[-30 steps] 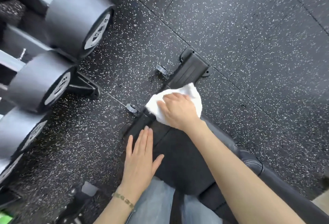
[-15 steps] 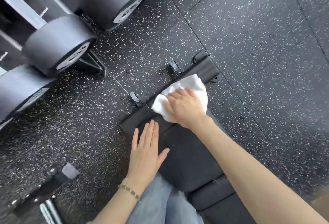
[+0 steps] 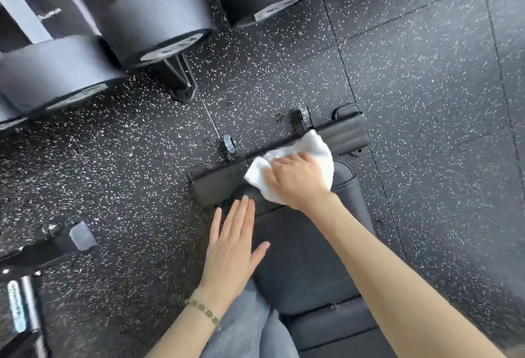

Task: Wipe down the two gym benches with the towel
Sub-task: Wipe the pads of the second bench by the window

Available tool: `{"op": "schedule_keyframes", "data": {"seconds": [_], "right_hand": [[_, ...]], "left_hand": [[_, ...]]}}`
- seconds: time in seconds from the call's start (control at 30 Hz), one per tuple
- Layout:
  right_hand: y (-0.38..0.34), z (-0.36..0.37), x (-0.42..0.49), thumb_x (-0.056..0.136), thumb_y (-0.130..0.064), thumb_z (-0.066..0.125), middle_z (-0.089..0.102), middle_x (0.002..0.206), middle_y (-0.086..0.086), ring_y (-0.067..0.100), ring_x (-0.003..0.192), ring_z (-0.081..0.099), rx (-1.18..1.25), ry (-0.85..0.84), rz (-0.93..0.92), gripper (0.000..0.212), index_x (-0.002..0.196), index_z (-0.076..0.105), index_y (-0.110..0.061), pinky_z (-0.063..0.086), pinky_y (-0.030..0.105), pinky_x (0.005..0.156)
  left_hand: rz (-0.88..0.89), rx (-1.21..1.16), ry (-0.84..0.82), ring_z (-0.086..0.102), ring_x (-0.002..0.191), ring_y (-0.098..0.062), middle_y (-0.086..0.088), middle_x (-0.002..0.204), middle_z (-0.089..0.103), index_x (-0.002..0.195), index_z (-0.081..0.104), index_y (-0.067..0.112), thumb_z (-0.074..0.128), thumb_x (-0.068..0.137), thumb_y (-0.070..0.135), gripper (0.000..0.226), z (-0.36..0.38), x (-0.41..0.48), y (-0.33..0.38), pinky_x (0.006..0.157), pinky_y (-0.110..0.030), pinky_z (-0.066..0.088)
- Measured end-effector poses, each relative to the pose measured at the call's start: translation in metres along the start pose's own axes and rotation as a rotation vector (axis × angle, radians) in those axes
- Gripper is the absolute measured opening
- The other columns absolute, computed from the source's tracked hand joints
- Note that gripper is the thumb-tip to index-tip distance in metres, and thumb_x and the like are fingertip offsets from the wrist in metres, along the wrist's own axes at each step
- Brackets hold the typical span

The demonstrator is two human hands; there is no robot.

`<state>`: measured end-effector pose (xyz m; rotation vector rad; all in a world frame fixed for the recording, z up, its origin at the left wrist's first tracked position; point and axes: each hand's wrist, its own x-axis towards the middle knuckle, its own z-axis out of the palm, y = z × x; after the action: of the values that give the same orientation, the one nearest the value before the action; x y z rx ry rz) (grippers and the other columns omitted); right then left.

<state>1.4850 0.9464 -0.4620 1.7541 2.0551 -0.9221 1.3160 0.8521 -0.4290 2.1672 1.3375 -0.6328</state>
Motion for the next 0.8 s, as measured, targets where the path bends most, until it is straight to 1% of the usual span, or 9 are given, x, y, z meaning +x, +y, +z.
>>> {"op": "schedule_keyframes", "data": {"seconds": [0.1,0.2,0.27,0.3,0.4,0.53,0.63,0.7,0.8], "right_hand": [[-0.010,0.012,0.006,0.096,-0.035,0.014,0.064,0.116,0.004,0.026,0.113,0.054,-0.108,0.015,0.001,0.055,0.113,0.061,-0.015,0.031,0.038,0.096],[-0.030,0.019,0.002,0.092,-0.040,0.020,0.068,0.110,0.008,0.029,0.106,0.061,-0.053,-0.075,-0.191,0.058,0.117,0.063,-0.012,0.036,0.042,0.093],[-0.011,0.014,0.010,0.088,-0.041,0.036,0.072,0.087,0.005,0.026,0.086,0.068,-0.162,-0.031,-0.103,0.041,0.097,0.069,-0.018,0.031,0.041,0.086],[-0.001,0.005,0.012,0.087,-0.043,0.035,0.072,0.082,0.001,0.023,0.083,0.068,-0.241,-0.070,0.014,0.039,0.091,0.068,-0.022,0.025,0.039,0.085],[0.014,0.007,0.003,0.089,-0.040,0.017,0.071,0.091,0.003,0.028,0.095,0.064,-0.142,-0.046,0.066,0.056,0.093,0.068,-0.016,0.024,0.045,0.098],[0.044,0.013,-0.020,0.092,-0.036,0.028,0.067,0.086,0.011,0.034,0.091,0.061,0.007,0.196,0.160,0.046,0.083,0.064,-0.008,0.039,0.053,0.090],[0.075,0.016,-0.031,0.090,-0.036,0.011,0.059,0.086,0.018,0.036,0.086,0.056,0.282,0.284,0.340,0.055,0.094,0.055,-0.005,0.041,0.041,0.073],[0.081,0.032,-0.048,0.093,-0.043,0.009,0.057,0.106,0.018,0.031,0.101,0.051,0.463,0.347,0.447,0.062,0.115,0.053,-0.006,0.038,0.039,0.081],[0.071,0.058,-0.084,0.094,-0.048,0.016,0.047,0.135,0.017,0.029,0.120,0.043,0.495,0.415,0.549,0.067,0.139,0.038,-0.003,0.036,0.039,0.094]], "left_hand": [[-0.042,-0.043,0.011,0.032,0.138,-0.022,-0.011,0.151,0.032,0.144,0.032,0.003,0.030,0.092,0.053,0.072,0.004,-0.006,0.000,0.112,-0.048,0.019],[-0.055,-0.067,0.007,0.034,0.137,-0.022,-0.012,0.149,0.036,0.143,0.034,0.003,0.029,0.093,0.053,0.071,0.010,-0.012,-0.002,0.112,-0.047,0.019],[-0.058,-0.096,0.009,0.032,0.138,-0.022,-0.010,0.152,0.030,0.145,0.030,0.004,0.030,0.092,0.052,0.072,0.012,-0.017,-0.002,0.113,-0.047,0.018],[-0.061,-0.109,0.016,0.031,0.139,-0.022,-0.009,0.153,0.028,0.146,0.028,0.005,0.031,0.092,0.052,0.072,0.013,-0.019,-0.001,0.113,-0.047,0.018],[-0.065,-0.130,0.024,0.028,0.140,-0.022,-0.009,0.155,0.024,0.147,0.026,0.006,0.031,0.092,0.052,0.072,0.017,-0.022,-0.001,0.113,-0.046,0.017],[-0.048,-0.114,0.040,0.022,0.143,-0.021,-0.008,0.156,0.019,0.148,0.022,0.006,0.029,0.093,0.053,0.073,0.017,-0.021,0.002,0.114,-0.046,0.016],[-0.022,-0.098,0.052,0.018,0.144,-0.021,-0.008,0.157,0.017,0.149,0.018,0.007,0.029,0.093,0.053,0.074,0.018,-0.019,0.005,0.115,-0.046,0.014],[-0.014,-0.079,0.043,0.014,0.144,-0.023,-0.009,0.157,0.015,0.150,0.017,0.007,0.029,0.093,0.054,0.074,0.020,-0.018,0.008,0.115,-0.046,0.013],[-0.027,-0.056,0.034,0.010,0.145,-0.024,-0.010,0.157,0.013,0.150,0.016,0.006,0.028,0.092,0.056,0.077,0.025,-0.017,0.011,0.115,-0.047,0.014]]}}
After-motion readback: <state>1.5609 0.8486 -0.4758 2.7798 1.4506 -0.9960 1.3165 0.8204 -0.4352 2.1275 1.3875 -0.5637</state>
